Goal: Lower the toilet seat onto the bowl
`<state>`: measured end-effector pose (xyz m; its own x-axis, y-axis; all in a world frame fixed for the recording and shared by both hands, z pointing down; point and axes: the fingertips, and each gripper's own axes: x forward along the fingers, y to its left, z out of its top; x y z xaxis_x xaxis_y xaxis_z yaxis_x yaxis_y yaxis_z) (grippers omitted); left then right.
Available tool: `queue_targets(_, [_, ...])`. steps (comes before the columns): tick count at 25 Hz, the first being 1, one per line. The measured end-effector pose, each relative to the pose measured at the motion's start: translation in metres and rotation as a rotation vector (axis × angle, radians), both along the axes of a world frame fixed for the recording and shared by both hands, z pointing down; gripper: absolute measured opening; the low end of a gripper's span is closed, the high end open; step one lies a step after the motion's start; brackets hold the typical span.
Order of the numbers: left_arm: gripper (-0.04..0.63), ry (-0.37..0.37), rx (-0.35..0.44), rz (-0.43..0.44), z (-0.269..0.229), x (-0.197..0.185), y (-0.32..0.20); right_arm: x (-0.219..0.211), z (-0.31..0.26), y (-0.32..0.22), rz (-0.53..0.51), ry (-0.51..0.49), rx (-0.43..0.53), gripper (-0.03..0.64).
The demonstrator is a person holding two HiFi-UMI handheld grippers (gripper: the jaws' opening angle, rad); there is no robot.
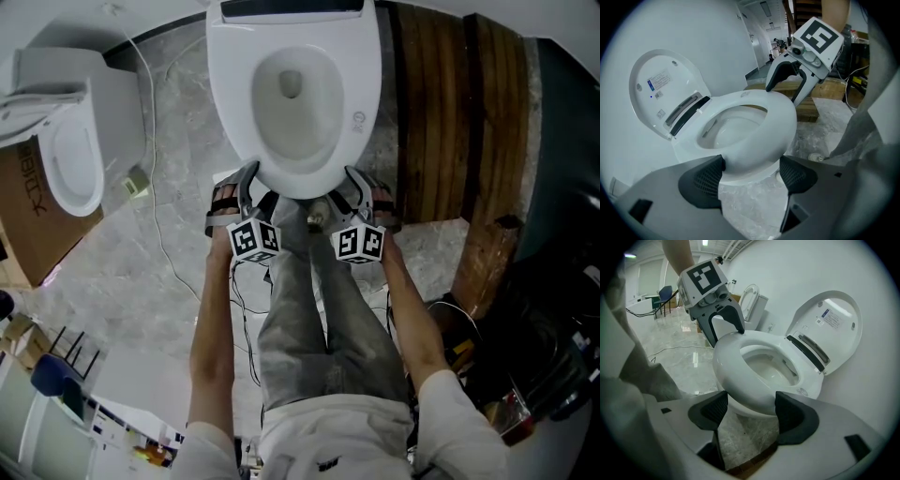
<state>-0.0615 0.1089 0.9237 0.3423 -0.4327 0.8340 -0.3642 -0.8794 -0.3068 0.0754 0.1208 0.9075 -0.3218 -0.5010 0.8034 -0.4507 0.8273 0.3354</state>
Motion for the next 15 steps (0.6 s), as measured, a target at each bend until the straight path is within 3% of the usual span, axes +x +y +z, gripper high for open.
queue_targets(15, [0.39, -0.023, -0.079, -0.006, 0.036, 0.0, 0.003, 0.002, 0.039, -0.001, -0.003, 0.086, -0.049, 0.314])
